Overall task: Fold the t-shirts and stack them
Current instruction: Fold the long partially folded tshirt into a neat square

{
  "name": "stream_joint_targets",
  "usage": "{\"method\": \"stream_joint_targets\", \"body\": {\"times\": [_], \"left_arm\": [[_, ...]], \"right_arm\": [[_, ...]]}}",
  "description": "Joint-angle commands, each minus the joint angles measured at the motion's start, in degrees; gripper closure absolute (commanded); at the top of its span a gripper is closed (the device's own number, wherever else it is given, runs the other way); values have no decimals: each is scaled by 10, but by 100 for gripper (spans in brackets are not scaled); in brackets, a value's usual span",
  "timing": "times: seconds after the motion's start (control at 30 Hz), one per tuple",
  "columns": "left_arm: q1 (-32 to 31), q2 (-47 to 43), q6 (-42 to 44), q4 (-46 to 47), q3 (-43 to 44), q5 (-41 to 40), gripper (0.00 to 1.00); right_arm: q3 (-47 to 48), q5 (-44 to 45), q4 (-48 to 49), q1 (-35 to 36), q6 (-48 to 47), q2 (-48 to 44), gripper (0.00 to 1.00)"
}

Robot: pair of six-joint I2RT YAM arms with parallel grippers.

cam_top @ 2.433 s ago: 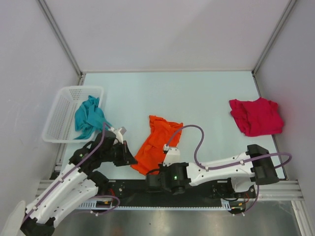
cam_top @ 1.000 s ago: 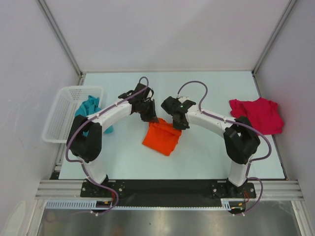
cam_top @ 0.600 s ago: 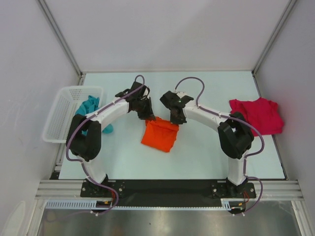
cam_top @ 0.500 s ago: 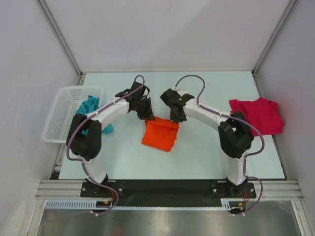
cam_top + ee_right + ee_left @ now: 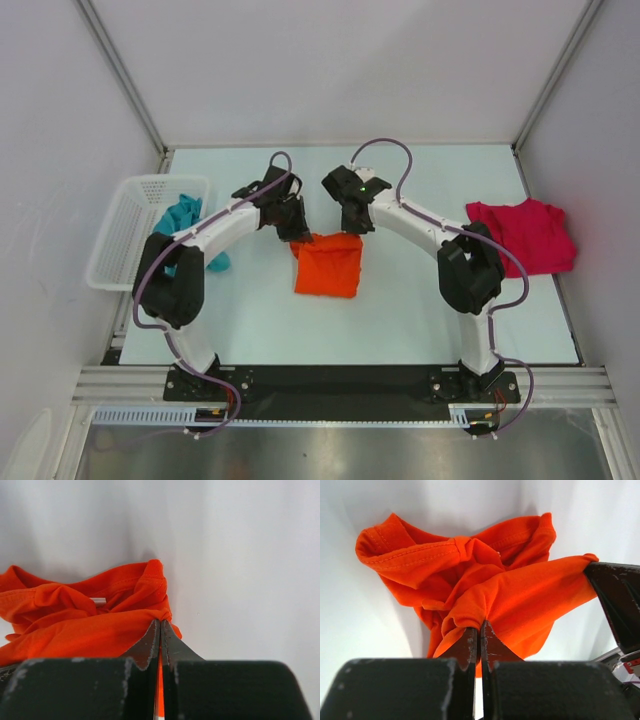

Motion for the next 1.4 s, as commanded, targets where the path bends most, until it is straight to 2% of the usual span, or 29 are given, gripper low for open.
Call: {"method": "stream_joint_targets", "body": {"times": [0.0,0.27,0.57,0.77,1.1,1.37], "left_arm": [[8,-56,4,2,-2,-27,100],[12,-99,0,-17,-5,-43,100],[16,-123,-10,-10,-38,-49,100],[17,-109,-10,-1,-43,-49,100],[29,-63,-15,29,-31,-49,100],[35,-30,-17,41,-18,-49,100]], "right_arm": [[41,24,-11,-3,-14,-3,100],[36,34,-19,6,-11,-37,100],[68,39,-26,9,-24,-36,100],[83,40,-27,7,-28,-25,100],[151,24,-23,-8,-51,44,100],[154,2,-6,-19,-60,75,100]]}}
